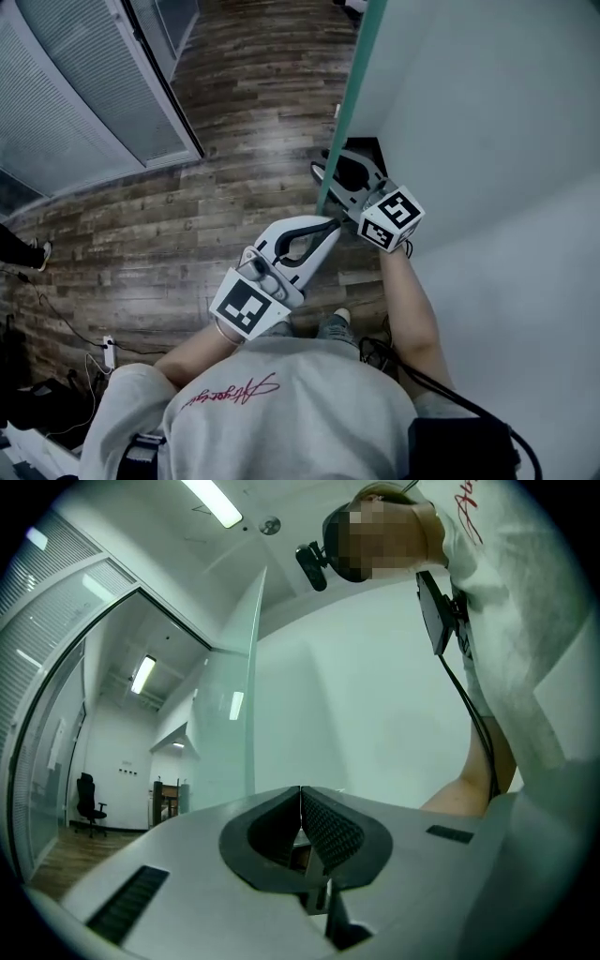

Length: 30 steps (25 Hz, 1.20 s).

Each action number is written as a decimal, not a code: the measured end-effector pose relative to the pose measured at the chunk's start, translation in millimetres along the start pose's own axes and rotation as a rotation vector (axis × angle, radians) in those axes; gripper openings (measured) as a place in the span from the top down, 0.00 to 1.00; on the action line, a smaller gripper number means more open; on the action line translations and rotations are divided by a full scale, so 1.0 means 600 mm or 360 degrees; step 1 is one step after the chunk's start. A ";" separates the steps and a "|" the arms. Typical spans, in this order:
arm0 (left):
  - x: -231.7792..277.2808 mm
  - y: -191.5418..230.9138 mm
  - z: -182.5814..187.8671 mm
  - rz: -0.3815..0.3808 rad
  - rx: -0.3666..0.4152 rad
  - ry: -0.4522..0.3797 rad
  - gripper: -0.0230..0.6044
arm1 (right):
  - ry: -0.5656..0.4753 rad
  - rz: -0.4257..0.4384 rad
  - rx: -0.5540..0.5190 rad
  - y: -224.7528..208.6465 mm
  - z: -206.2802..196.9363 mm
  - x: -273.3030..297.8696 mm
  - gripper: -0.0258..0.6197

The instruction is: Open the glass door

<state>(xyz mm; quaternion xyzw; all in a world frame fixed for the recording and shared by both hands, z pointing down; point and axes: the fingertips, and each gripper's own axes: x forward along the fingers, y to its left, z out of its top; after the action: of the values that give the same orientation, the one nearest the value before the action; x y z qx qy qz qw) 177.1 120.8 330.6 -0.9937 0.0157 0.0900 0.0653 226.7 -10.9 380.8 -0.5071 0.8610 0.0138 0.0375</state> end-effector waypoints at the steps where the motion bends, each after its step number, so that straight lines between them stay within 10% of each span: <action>1: 0.008 -0.009 -0.002 -0.0012 0.0011 0.0015 0.94 | -0.0004 0.0013 0.0003 -0.001 0.001 -0.008 0.76; 30: 0.252 -0.225 -0.024 -0.0497 -0.0116 0.0024 0.94 | 0.0002 0.0273 0.0025 -0.079 0.031 -0.225 0.76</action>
<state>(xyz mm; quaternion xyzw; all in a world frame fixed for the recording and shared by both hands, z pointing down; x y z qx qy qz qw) 334.3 249.5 334.4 -0.9864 -0.1416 0.0719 0.0421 334.6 85.1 373.6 -0.4312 0.9014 0.0097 0.0396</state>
